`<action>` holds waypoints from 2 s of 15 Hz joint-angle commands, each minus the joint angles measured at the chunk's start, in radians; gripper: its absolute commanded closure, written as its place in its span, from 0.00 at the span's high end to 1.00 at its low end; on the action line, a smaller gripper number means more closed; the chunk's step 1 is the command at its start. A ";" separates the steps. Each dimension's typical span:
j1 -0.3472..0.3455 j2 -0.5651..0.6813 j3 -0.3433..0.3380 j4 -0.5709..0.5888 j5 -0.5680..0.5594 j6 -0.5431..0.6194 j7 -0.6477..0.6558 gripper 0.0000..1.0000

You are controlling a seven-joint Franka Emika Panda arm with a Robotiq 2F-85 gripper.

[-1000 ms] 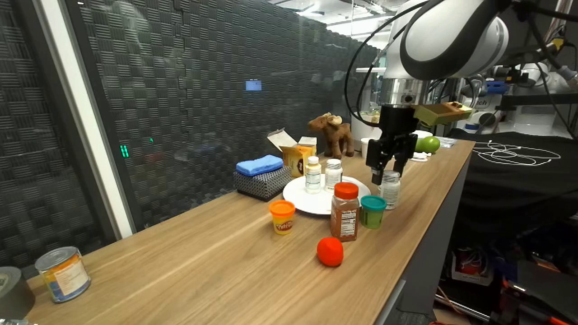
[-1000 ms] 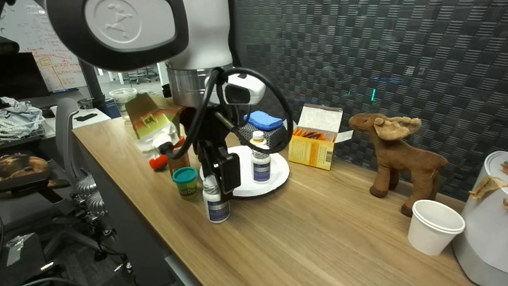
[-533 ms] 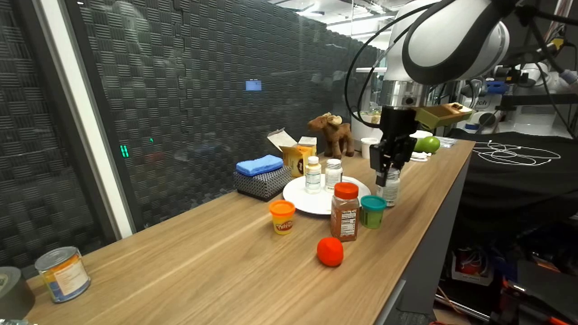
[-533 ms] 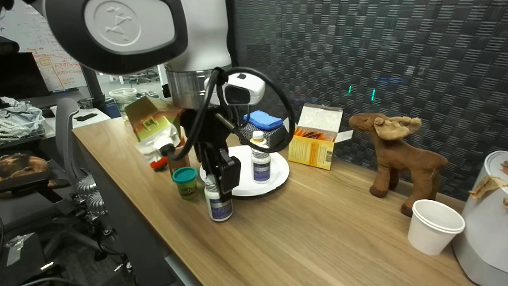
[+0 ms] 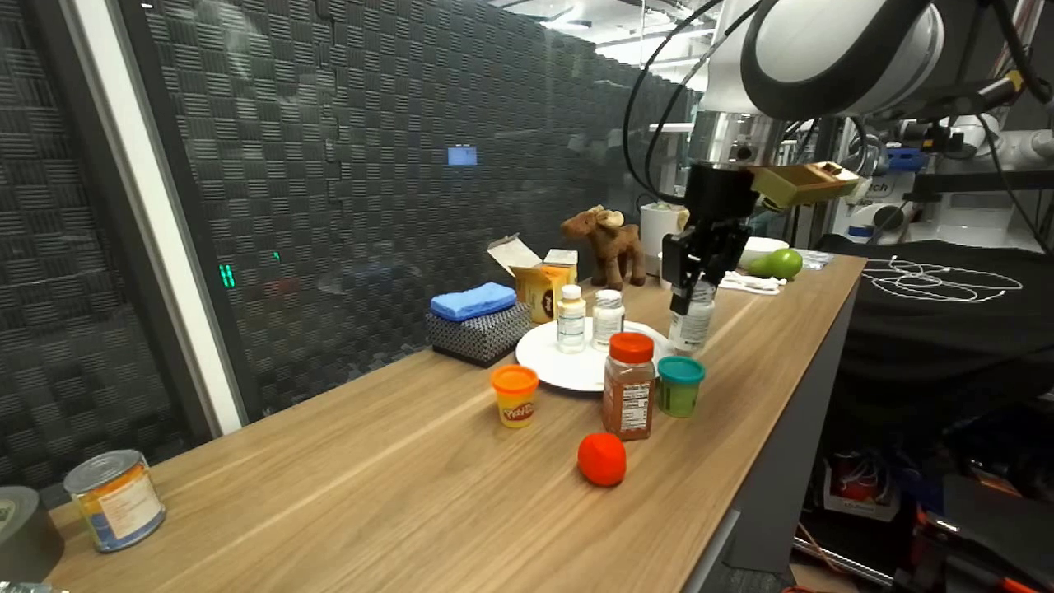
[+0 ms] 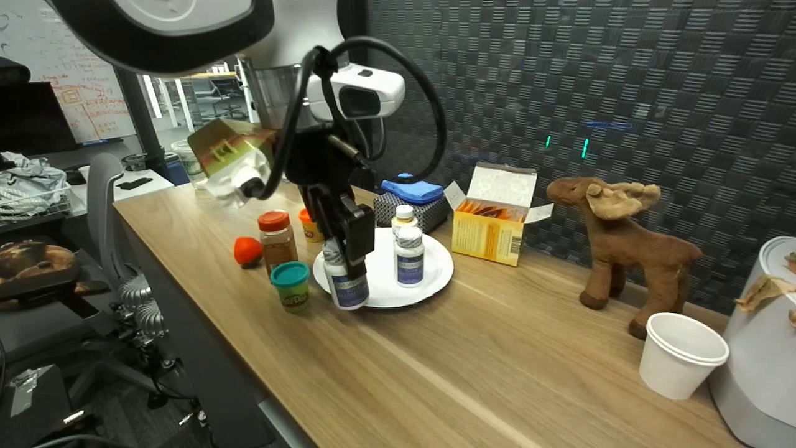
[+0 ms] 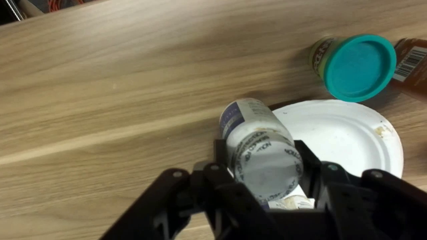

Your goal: Pick up the bottles from the table and put them on the white plate.

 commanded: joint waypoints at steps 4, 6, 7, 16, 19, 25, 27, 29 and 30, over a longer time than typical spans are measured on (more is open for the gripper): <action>0.026 0.087 0.031 0.081 0.001 0.068 0.020 0.26; 0.031 0.127 0.035 0.112 -0.008 0.098 0.030 0.26; 0.031 0.145 0.035 0.127 -0.013 0.109 0.030 0.26; 0.027 0.232 0.001 0.210 -0.078 0.114 0.031 0.26; 0.027 0.228 -0.011 0.205 -0.105 0.096 0.023 0.76; 0.025 0.187 -0.007 0.190 -0.072 0.027 0.006 1.00; 0.027 0.153 -0.009 0.179 -0.078 -0.008 0.040 1.00; 0.026 0.104 -0.009 0.158 -0.076 -0.044 0.074 1.00; 0.026 0.074 -0.008 0.142 -0.069 -0.061 0.111 1.00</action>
